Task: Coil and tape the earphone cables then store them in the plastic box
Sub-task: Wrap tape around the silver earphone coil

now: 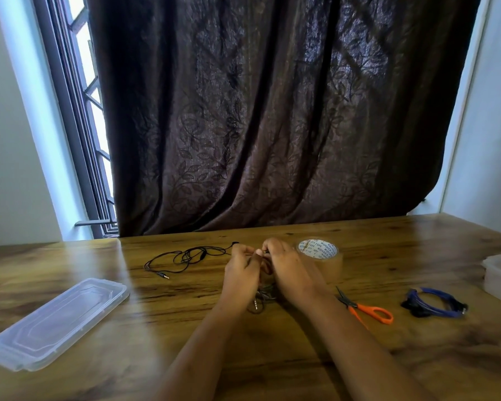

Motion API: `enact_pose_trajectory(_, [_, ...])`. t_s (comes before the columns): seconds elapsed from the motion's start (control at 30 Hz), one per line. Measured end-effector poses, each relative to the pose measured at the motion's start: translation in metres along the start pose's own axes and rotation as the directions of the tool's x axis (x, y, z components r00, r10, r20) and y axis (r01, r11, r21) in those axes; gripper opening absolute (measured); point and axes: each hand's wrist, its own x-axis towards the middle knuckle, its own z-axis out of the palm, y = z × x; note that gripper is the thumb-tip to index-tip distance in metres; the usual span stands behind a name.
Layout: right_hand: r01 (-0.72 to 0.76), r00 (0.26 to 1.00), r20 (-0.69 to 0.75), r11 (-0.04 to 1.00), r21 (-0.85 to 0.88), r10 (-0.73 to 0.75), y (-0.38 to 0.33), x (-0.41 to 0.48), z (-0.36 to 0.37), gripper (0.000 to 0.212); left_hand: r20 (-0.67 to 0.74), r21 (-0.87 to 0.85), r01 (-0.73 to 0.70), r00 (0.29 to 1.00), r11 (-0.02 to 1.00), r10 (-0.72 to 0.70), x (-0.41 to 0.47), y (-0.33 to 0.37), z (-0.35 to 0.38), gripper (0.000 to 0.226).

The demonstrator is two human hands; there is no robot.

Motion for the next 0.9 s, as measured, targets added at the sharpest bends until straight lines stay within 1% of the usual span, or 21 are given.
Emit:
enact_pose_trajectory(0.1, [0.001,1.000,0.006,0.999,0.037,-0.001,0.000,-0.001,0.000,0.021,0.077,0.008,-0.105,0.992,0.994,0.104,-0.002,-0.002,-0.001,0.011])
enact_pose_trajectory(0.23, [0.018,1.000,-0.012,0.994,0.111,-0.017,0.002,-0.002,0.002,0.011,0.064,0.015,-0.175,0.983,0.984,0.174,-0.003,-0.001,0.001,0.009])
enact_pose_trajectory(0.37, [0.020,1.000,-0.012,0.987,0.159,-0.019,0.003,-0.002,0.004,0.009,0.089,0.039,-0.216,0.973,0.976,0.212,-0.004,-0.002,-0.001,0.012])
enact_pose_trajectory(0.53, [-0.041,0.998,-0.037,0.969,0.242,0.052,0.005,0.000,0.009,0.012,0.125,0.066,-0.258,0.961,0.964,0.248,-0.005,-0.004,0.002,0.010])
enact_pose_trajectory(0.67, [-0.109,0.990,-0.048,0.932,0.345,0.133,0.001,0.002,0.010,0.021,0.068,0.095,-0.299,0.954,0.950,0.293,-0.005,-0.006,0.005,0.015])
enact_pose_trajectory(0.73, [-0.153,0.981,-0.040,0.887,0.435,0.188,-0.004,0.002,0.011,0.023,0.022,0.105,-0.313,0.950,0.944,0.312,-0.005,-0.007,0.005,0.016])
enact_pose_trajectory(0.8, [-0.210,0.968,0.000,0.805,0.555,0.252,-0.012,0.000,0.009,0.024,-0.009,0.106,-0.320,0.946,0.941,0.323,-0.006,-0.008,0.005,0.017])
enact_pose_trajectory(0.9, [-0.247,0.943,0.016,0.669,0.701,0.331,-0.025,-0.005,0.002,0.027,-0.064,0.093,-0.323,0.942,0.942,0.329,-0.005,-0.008,0.007,0.015])
